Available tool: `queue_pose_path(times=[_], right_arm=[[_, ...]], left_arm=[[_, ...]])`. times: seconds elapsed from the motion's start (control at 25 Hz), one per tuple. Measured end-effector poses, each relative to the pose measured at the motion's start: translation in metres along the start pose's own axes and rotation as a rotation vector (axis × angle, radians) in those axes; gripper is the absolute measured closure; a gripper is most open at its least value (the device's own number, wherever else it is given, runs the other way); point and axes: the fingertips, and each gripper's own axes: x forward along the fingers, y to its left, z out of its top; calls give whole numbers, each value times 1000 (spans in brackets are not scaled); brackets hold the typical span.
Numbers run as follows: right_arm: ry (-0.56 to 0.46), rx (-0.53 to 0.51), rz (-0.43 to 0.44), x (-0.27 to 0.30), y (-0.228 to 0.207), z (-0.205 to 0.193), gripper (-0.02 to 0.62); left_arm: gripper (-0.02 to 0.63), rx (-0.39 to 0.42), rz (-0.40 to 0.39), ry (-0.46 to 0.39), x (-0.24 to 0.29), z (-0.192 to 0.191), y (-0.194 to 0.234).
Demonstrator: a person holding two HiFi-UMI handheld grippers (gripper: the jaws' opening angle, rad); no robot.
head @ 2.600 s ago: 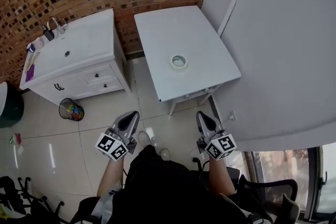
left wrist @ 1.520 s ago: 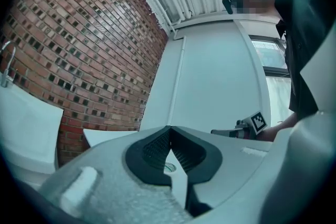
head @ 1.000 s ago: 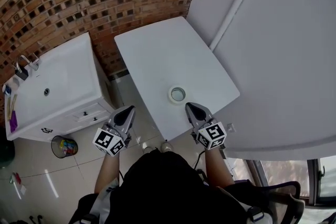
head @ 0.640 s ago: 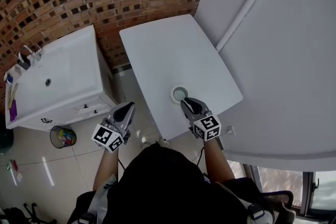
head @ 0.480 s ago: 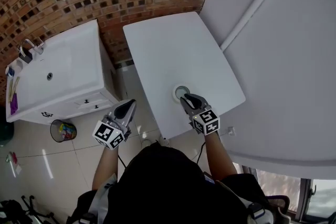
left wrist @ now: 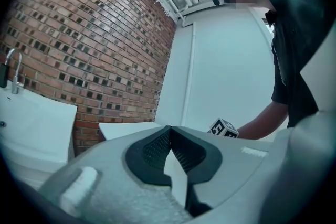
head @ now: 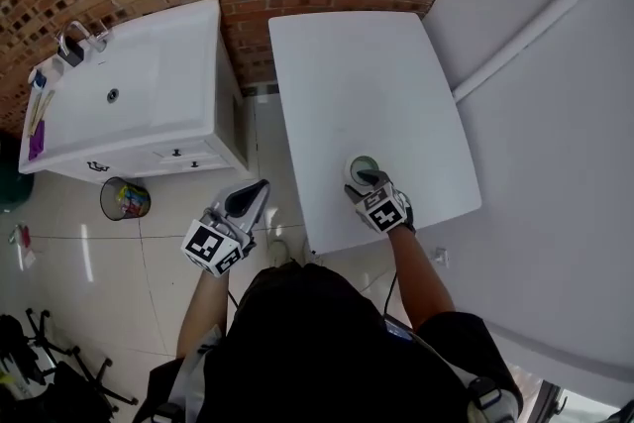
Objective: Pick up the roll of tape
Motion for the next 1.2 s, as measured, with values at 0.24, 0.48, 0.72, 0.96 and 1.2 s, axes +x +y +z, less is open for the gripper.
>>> queue_pose_path(times=[0.24,0.48,0.72,0.96,1.2], right_arm=[[216,-168,57,33,1,-14,419],[338,-180,113,53,7,-26,428],[419,-276,140,62,14,-35,439],[415,-320,171,62,17,-38,446],[193,-112,160,30,4,-21,459]], left_arm=[[604,-12,117,4,-27,-5,9],[604,-26,200,9,-51,-10,14],[604,-34,209,26,-57,-19,14],[604,-52,180,13,-45,-23,9],[604,-19,142,-4,-37,-11,5]])
